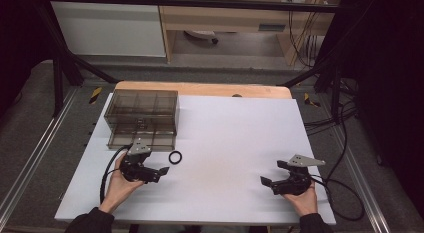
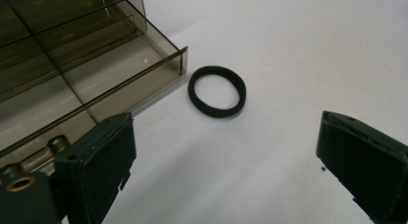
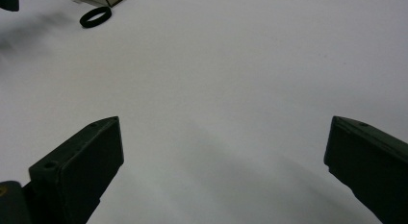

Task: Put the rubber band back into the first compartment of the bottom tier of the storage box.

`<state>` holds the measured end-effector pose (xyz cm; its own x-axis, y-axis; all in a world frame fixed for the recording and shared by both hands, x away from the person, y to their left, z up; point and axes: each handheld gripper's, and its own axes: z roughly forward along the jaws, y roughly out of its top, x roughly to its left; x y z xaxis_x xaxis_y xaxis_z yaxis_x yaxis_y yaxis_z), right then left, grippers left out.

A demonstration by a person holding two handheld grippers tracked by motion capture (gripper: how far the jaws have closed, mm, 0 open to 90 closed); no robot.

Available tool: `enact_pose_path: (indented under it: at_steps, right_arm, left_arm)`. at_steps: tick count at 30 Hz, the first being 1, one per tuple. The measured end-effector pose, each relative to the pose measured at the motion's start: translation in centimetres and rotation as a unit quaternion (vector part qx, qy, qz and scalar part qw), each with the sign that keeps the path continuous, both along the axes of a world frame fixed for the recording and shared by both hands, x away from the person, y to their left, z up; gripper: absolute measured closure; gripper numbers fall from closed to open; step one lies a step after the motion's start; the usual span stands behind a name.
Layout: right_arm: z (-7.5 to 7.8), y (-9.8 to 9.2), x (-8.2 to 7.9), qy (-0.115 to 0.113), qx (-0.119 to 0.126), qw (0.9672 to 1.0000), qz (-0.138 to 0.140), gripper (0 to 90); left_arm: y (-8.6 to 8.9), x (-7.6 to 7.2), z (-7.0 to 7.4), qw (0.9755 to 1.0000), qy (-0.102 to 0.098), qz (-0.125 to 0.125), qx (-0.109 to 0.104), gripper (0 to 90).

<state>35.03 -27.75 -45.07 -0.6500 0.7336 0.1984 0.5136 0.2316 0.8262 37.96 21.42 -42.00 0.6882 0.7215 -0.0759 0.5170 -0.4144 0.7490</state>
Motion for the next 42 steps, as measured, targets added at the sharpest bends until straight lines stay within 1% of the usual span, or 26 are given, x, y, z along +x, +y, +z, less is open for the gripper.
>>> enact_pose_path:
  at_steps: [9,14,19,20,23,24,25,26,27,29,30,32,33,35,37,38,41,42]
  right_arm:
    - [0.0,0.0,0.0,0.0,0.0,1.0,0.0,0.7]
    - [0.0,0.0,0.0,0.0,0.002,1.0,0.0,0.7]
    - [0.0,0.0,0.0,0.0,0.001,1.0,0.0,0.7]
    - [0.0,0.0,0.0,0.0,0.001,1.0,0.0,0.7]
    - [0.0,0.0,0.0,0.0,0.001,1.0,0.0,0.7]
    - [0.0,0.0,0.0,0.0,0.001,1.0,0.0,0.7]
    - [0.0,0.0,0.0,0.0,0.001,1.0,0.0,0.7]
    - [0.0,0.0,0.0,0.001,0.001,1.0,0.001,0.7]
    - [0.0,0.0,0.0,0.001,0.001,1.0,0.001,0.7]
    - [0.0,0.0,0.0,0.001,0.001,1.0,0.001,0.7]
    - [0.0,0.0,0.0,0.001,0.001,1.0,0.001,0.7]
    - [0.0,0.0,0.0,0.002,0.001,1.0,0.001,0.7]
    - [0.0,0.0,0.0,0.002,0.001,1.0,0.001,0.7]
    - [0.0,0.0,0.0,0.002,0.0,1.0,0.001,0.7]
    - [0.0,0.0,0.0,0.002,0.001,1.0,0.001,0.7]
    - [0.0,0.0,0.0,0.002,0.0,1.0,0.001,0.7]
    - [0.0,0.0,0.1,0.002,0.0,1.0,0.001,0.7]
    - [0.0,0.0,0.1,0.002,0.0,1.0,0.001,0.7]
  left_arm:
    - [-1.2,0.8,-0.2,0.9999,0.009,0.006,0.01,8.6]
    - [-1.5,1.2,-0.4,0.9996,0.015,0.018,0.013,11.0]
    - [-1.8,1.7,-0.5,0.9993,0.018,0.029,0.016,15.1]
    - [-1.8,1.8,-0.6,0.9992,0.018,0.03,0.02,16.2]
    - [-2.0,2.0,-0.7,0.9989,0.02,0.037,0.022,20.1]
    - [-2.1,2.0,-0.8,0.9987,0.021,0.039,0.024,20.1]
    - [-2.1,2.1,-0.8,0.9986,0.023,0.042,0.025,21.5]
    - [-2.2,2.1,-0.8,0.9984,0.024,0.044,0.026,24.8]
    - [-2.2,2.2,-0.9,0.9983,0.025,0.046,0.026,24.8]
    - [-2.4,2.2,-0.9,0.998,0.024,0.049,0.029,28.2]
    - [-2.4,2.3,-1.0,0.998,0.025,0.051,0.03,31.9]
    - [-2.5,2.3,-1.1,0.9978,0.025,0.053,0.032,35.2]
    - [-2.6,2.3,-1.1,0.9977,0.027,0.056,0.027,35.2]
    - [-2.7,2.4,-1.2,0.9976,0.028,0.058,0.023,40.6]
    - [-2.8,2.5,-1.2,0.9975,0.029,0.062,0.02,42.3]
    - [-2.9,2.6,-1.3,0.9974,0.03,0.063,0.019,45.9]
    - [-3.1,2.7,-1.5,0.9969,0.031,0.068,0.023,50.8]
    - [-3.1,2.8,-1.5,0.9969,0.032,0.069,0.024,50.8]
